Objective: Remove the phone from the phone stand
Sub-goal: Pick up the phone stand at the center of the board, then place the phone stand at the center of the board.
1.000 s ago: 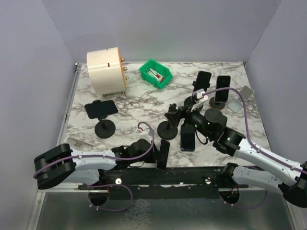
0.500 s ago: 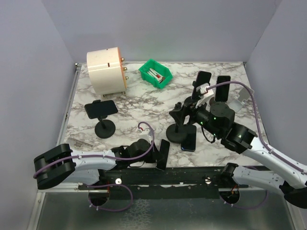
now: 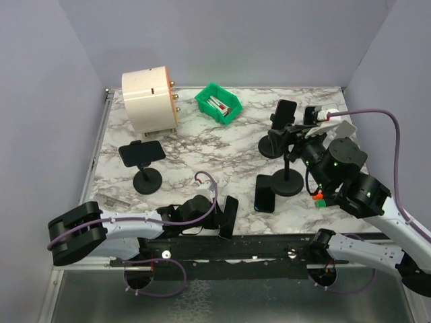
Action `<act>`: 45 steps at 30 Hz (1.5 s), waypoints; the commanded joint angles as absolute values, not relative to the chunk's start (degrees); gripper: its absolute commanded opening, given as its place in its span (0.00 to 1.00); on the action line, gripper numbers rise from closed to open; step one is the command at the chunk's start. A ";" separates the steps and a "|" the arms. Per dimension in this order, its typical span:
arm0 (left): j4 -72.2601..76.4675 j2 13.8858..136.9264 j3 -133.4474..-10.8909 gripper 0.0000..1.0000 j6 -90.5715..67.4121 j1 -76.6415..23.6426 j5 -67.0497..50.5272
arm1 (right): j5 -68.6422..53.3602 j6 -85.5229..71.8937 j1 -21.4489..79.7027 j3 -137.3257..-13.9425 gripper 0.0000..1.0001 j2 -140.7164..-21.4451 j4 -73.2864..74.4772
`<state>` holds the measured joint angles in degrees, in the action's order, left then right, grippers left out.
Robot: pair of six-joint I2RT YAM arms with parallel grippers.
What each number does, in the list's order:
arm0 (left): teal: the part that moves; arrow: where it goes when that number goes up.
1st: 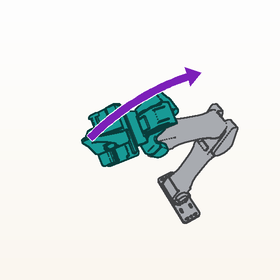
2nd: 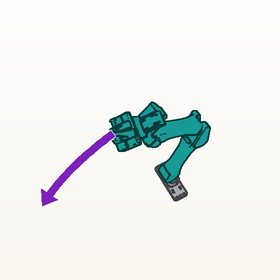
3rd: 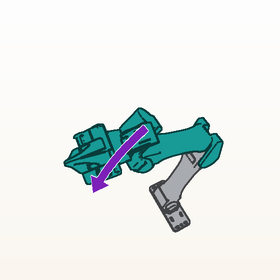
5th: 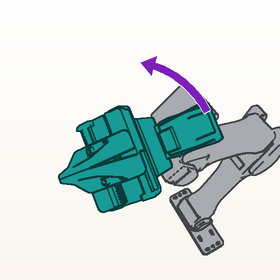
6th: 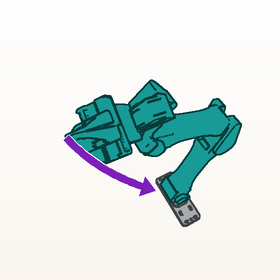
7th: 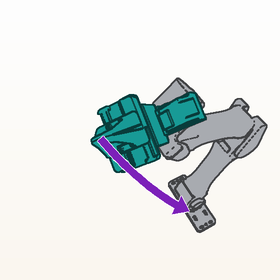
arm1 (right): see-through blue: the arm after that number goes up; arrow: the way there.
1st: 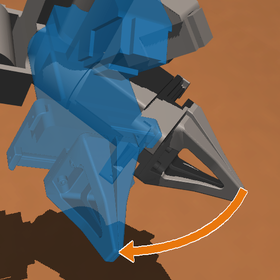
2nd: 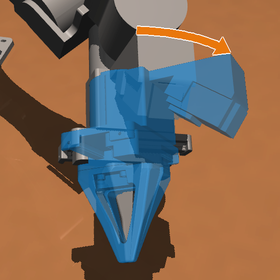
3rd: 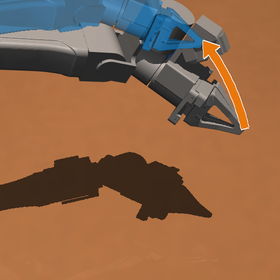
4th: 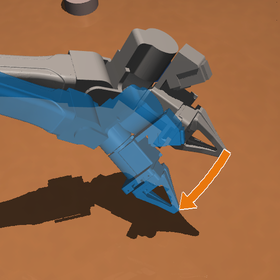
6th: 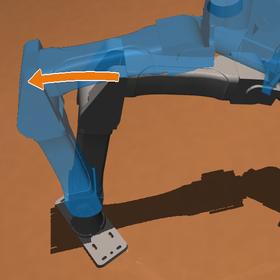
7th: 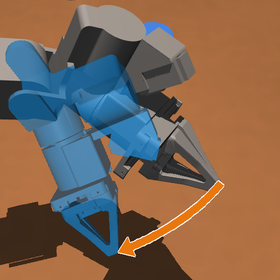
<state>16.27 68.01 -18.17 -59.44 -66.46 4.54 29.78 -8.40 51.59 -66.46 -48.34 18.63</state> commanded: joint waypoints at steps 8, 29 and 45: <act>20.65 70.42 -21.17 0.00 -56.60 -66.69 4.71 | 51.56 -0.96 50.83 -60.02 0.42 -47.15 15.04; 26.14 70.59 -21.63 0.00 -54.57 -66.69 3.77 | 45.04 2.71 29.42 -47.80 0.37 -43.37 -8.78; 29.97 71.46 -20.50 0.00 -54.80 -66.66 1.08 | 32.31 -1.84 3.42 -49.35 0.35 -53.68 -14.51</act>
<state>25.71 71.57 -20.01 -55.24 -66.46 2.63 36.75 -0.03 6.87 -49.30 -52.36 -5.82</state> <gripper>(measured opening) 0.048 0.751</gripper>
